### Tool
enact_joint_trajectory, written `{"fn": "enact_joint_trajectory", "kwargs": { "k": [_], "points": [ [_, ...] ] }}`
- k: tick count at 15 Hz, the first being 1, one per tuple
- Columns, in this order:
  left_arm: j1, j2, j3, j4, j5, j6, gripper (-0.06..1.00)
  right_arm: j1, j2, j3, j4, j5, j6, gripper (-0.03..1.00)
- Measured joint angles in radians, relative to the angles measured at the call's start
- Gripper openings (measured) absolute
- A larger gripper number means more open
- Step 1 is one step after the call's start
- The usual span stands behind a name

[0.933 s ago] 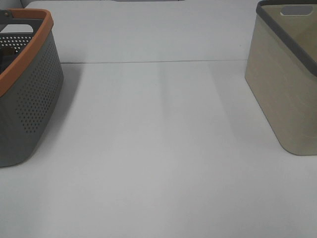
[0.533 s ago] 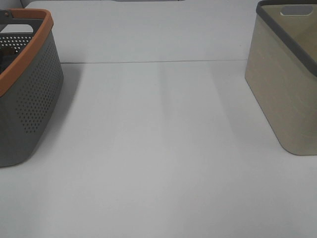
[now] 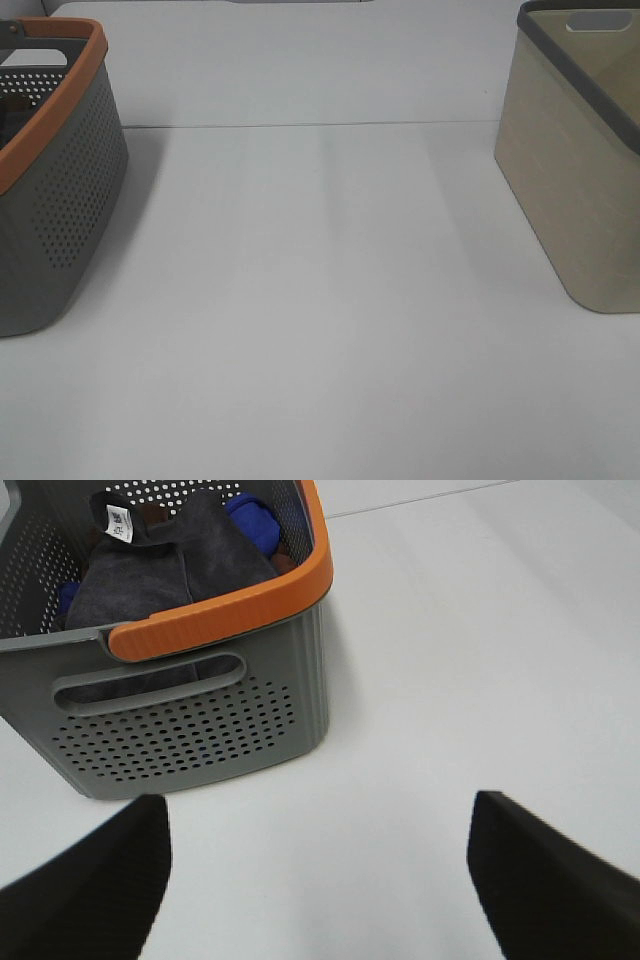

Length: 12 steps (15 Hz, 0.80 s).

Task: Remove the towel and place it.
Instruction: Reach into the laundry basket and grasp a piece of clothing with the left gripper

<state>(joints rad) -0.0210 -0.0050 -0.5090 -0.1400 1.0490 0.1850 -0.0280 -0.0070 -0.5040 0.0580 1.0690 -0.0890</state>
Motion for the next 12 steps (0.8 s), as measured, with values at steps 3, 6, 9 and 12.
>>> {"fn": "enact_joint_trajectory", "kwargs": {
  "k": [3, 6, 9, 12],
  "points": [
    [0.0, 0.0, 0.0, 0.0, 0.0, 0.0, 0.77, 0.0, 0.0, 0.0, 0.0, 0.0, 0.0, 0.75],
    [0.0, 0.0, 0.0, 0.0, 0.0, 0.0, 0.77, 0.0, 0.0, 0.0, 0.0, 0.0, 0.0, 0.75],
    [0.0, 0.0, 0.0, 0.0, 0.0, 0.0, 0.77, 0.0, 0.0, 0.0, 0.0, 0.0, 0.0, 0.75],
    [0.0, 0.0, 0.0, 0.0, 0.0, 0.0, 0.77, 0.0, 0.0, 0.0, 0.0, 0.0, 0.0, 0.75]
  ]
}}
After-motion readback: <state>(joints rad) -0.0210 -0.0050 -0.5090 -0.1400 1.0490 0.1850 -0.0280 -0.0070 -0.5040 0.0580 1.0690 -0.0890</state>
